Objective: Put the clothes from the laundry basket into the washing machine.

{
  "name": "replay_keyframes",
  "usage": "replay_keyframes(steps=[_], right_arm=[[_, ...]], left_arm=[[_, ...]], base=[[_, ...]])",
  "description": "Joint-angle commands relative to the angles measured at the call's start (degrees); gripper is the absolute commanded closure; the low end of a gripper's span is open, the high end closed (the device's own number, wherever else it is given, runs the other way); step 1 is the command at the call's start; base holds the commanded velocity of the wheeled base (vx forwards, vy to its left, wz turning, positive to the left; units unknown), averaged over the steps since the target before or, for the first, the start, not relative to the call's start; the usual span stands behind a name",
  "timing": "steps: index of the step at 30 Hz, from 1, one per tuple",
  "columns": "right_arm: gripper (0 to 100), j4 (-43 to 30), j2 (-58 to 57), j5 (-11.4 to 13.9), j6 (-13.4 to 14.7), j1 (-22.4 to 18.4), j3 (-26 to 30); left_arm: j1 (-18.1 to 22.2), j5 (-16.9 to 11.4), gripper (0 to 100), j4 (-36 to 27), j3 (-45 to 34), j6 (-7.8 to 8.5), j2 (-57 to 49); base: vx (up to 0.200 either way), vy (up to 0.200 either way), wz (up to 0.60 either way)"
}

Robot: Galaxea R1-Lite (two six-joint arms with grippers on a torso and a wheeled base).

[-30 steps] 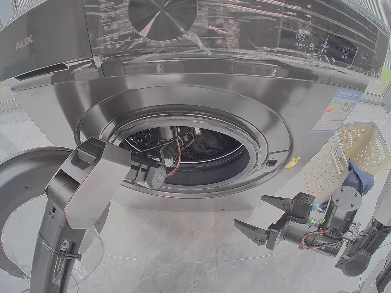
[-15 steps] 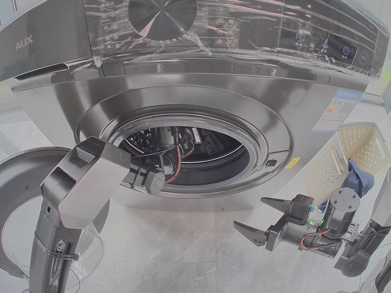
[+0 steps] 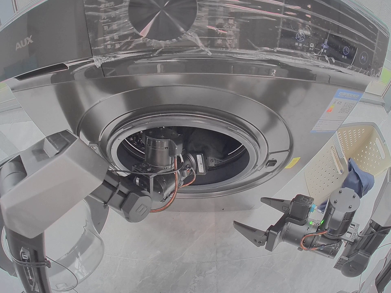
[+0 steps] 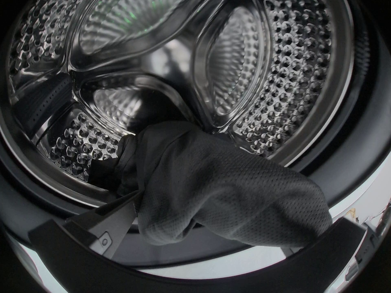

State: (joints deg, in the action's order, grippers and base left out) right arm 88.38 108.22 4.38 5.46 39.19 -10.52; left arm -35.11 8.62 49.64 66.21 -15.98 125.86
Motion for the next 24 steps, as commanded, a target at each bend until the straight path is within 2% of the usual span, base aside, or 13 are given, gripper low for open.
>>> replay_keyframes(steps=[1,8,9,12,19,20,24], right_arm=[[0,0.04,0.07,0.02,-0.01,0.09,-0.03],[0,0.04,0.07,0.02,-0.01,0.09,-0.03],[0,0.04,0.07,0.02,-0.01,0.09,-0.03],[0,0.04,0.07,0.11,-0.01,0.09,-0.03],[0,0.04,0.15,0.11,-0.01,0.09,-0.11],[0,0.04,0.07,0.11,-0.01,0.01,-0.20],[0,0.04,0.24,0.11,-0.01,0.09,-0.20]], left_arm=[[-1.45,0.26,0,2.13,-3.63,0.16,-5.09],[-0.75,0.43,0,6.08,0.59,0.51,0.88],[-0.66,0.61,0,7.75,2.35,1.74,4.05],[0.39,0.70,0,9.86,4.63,4.03,8.44],[1.97,0.52,0,9.95,11.40,4.47,14.68],[2.15,0.52,100,9.51,12.98,4.47,15.30],[2.85,0.35,100,8.46,18.17,4.38,18.02]], base=[[0.000,0.000,0.00],[0.000,0.000,0.00],[0.000,0.000,0.00],[0.000,0.000,0.00],[0.000,0.000,0.00],[0.000,0.000,0.00],[0.000,0.000,0.00]])
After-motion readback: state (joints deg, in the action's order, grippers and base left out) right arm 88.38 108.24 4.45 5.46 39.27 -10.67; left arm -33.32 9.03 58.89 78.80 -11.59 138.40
